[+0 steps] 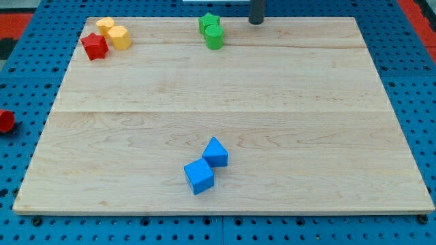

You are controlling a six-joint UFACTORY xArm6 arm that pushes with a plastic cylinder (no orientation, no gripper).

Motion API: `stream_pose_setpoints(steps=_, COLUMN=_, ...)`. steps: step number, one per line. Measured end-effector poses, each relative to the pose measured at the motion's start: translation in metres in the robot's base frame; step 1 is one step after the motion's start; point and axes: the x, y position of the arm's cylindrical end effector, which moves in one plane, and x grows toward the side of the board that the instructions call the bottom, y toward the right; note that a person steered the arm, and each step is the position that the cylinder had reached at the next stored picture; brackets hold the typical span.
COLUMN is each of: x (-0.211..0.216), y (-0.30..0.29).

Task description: Push the green star downwards

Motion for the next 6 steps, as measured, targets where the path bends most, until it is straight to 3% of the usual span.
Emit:
stream_pose_setpoints(steps=2, x=0.000, y=-0.115)
stream_pose_setpoints(steps=4, x=0.005, y=-0.171)
stream_pose_setpoints(steps=6, x=0.029, y=-0.092)
